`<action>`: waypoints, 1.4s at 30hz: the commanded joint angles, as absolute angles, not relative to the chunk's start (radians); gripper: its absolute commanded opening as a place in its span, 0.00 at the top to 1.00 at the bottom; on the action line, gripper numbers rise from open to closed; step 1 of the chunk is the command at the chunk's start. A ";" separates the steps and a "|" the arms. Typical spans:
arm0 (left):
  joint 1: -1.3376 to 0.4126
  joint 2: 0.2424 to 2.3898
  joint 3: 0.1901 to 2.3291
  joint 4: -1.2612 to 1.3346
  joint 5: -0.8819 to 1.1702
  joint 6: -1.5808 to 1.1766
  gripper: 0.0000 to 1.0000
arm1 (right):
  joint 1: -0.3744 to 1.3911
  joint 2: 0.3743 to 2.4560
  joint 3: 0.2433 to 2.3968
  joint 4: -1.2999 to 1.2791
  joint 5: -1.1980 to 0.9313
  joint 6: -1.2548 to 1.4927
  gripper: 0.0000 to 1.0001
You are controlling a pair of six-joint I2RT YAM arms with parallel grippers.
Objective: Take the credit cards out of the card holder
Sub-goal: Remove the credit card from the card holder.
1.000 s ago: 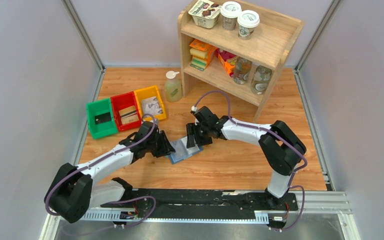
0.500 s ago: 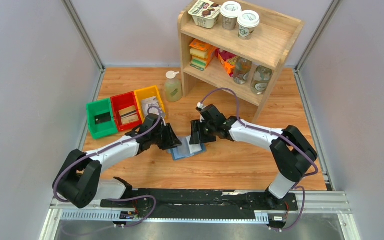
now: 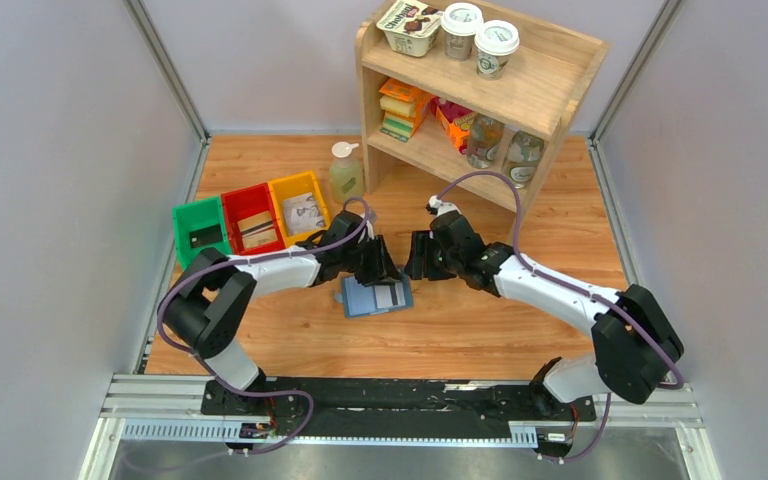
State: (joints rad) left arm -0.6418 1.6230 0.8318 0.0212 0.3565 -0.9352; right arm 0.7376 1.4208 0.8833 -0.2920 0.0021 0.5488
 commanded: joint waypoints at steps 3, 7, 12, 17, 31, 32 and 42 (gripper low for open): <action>-0.647 1.539 0.851 0.017 0.312 -0.905 0.62 | 0.723 1.407 0.876 -0.224 -0.023 0.540 0.49; -0.629 1.471 0.822 -0.044 0.253 -0.885 0.62 | 0.721 1.442 0.888 -0.198 -0.103 0.537 0.52; -0.577 1.444 0.740 -0.055 0.265 -0.911 0.62 | 0.723 1.509 0.914 -0.160 -0.189 0.552 0.60; -0.563 1.437 0.678 -0.006 0.311 -0.936 0.60 | 0.722 1.598 0.939 -0.127 -0.244 0.564 0.63; -0.541 1.491 0.630 0.155 0.390 -0.982 0.51 | 0.678 1.720 0.861 -0.026 -0.279 0.595 0.77; -0.541 1.502 0.634 0.161 0.396 -0.983 0.51 | 0.669 1.726 0.847 -0.015 -0.285 0.600 0.78; -0.528 1.552 0.627 0.178 0.390 -0.991 0.51 | 0.624 1.747 0.773 0.035 -0.314 0.597 0.79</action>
State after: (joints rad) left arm -0.5385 1.5402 0.6327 0.1333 0.3843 -0.9840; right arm 0.6376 1.7157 0.8070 0.0303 -0.3344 0.6060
